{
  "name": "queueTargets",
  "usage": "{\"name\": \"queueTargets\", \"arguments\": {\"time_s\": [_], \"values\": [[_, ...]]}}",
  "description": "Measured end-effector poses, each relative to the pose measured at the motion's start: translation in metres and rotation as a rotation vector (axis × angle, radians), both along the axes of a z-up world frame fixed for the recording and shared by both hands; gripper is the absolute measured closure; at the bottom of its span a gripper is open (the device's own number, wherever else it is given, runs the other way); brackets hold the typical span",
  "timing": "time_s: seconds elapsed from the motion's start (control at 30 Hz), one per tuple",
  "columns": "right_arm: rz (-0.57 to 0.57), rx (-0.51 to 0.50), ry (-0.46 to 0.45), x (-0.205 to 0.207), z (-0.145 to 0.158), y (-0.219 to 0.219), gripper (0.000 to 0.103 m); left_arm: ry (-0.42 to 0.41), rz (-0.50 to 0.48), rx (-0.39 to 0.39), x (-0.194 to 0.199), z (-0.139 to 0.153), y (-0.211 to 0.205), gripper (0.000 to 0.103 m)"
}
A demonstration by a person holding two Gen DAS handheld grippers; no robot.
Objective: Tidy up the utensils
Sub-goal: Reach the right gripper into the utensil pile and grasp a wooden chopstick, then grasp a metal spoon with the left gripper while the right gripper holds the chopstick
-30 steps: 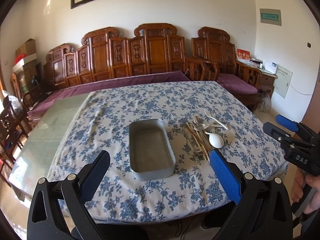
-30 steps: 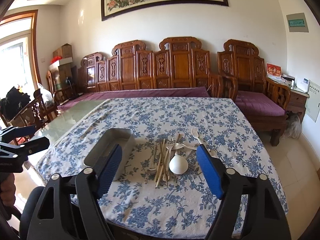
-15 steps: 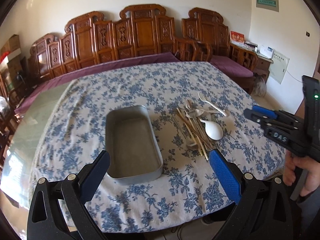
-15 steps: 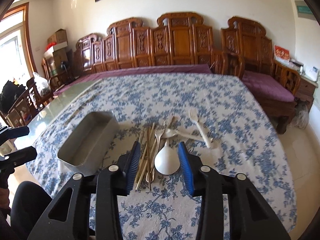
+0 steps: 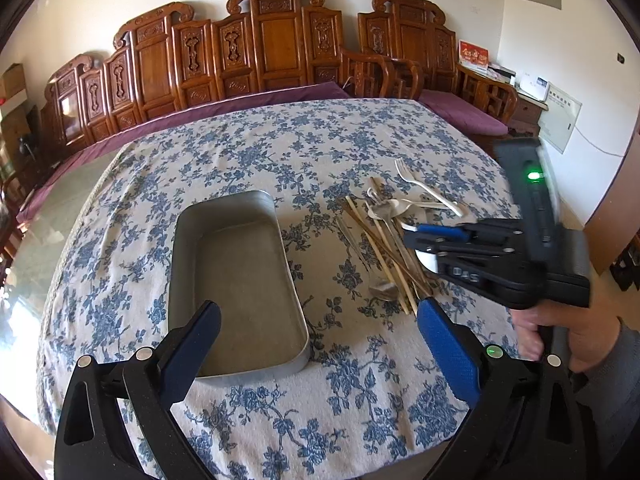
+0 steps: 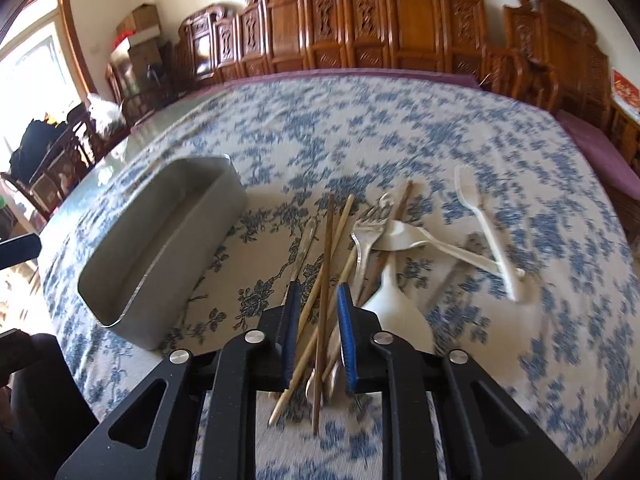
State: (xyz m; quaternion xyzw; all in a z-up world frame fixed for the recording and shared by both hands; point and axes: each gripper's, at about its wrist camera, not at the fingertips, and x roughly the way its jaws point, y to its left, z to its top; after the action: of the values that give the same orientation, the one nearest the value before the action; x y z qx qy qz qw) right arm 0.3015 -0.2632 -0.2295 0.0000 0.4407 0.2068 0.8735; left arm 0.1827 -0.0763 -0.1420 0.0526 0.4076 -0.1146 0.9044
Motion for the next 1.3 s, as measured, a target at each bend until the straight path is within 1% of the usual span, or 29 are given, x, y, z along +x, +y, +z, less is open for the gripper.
{"name": "queueTargets", "arguments": {"time_s": [0.2,0.33,0.4,0.47,0.53,0.6,0.7,0.83,0.93,0.97,1.0,1.07,1.17,1.23,1.3], "values": [[0.024,-0.031,0.059,0.018,-0.022,0.015,0.086,0.015,0.022,-0.003,0.005,-0.008,0.008,0.008],[0.017,-0.085,0.059,0.024,-0.028,0.023,0.087,0.022,0.026,0.004,0.008,-0.012,0.011,0.008],[0.014,-0.092,0.064,0.026,-0.031,0.023,0.087,0.022,0.028,0.007,0.009,-0.012,0.011,0.008],[0.013,-0.099,0.061,0.026,-0.031,0.023,0.090,0.022,0.030,0.007,0.010,-0.013,0.012,0.008],[0.006,-0.101,0.062,0.027,-0.032,0.020,0.096,0.024,0.033,0.009,0.012,-0.014,0.012,0.008],[0.003,-0.096,0.066,0.028,-0.032,0.018,0.096,0.027,0.036,0.013,0.013,-0.015,0.011,0.008],[0.010,-0.078,0.063,0.026,-0.030,0.017,0.097,0.030,0.035,0.017,0.014,-0.016,0.010,0.008],[0.000,-0.010,0.015,0.019,-0.009,0.005,0.097,0.031,0.024,0.027,0.016,-0.017,0.002,0.008],[-0.022,0.019,-0.014,0.014,0.003,-0.007,0.097,0.038,0.013,0.028,0.021,-0.019,-0.007,0.008],[-0.034,0.027,-0.025,0.012,0.007,-0.015,0.097,0.043,0.006,0.025,0.023,-0.021,-0.011,0.009],[-0.046,0.034,-0.031,0.011,0.010,-0.021,0.097,0.052,-0.001,0.021,0.026,-0.023,-0.015,0.013],[-0.071,0.043,-0.042,0.009,0.014,-0.033,0.097,0.068,-0.010,0.022,0.032,-0.028,-0.023,0.017],[-0.102,0.044,-0.048,0.008,0.016,-0.051,0.097,0.106,-0.027,0.011,0.043,-0.039,-0.038,0.025],[-0.119,0.049,-0.043,0.008,0.015,-0.060,0.097,0.130,-0.033,0.004,0.048,-0.047,-0.045,0.028],[-0.142,0.052,-0.040,0.009,0.014,-0.069,0.097,0.163,-0.031,0.001,0.057,-0.057,-0.054,0.034]]}}
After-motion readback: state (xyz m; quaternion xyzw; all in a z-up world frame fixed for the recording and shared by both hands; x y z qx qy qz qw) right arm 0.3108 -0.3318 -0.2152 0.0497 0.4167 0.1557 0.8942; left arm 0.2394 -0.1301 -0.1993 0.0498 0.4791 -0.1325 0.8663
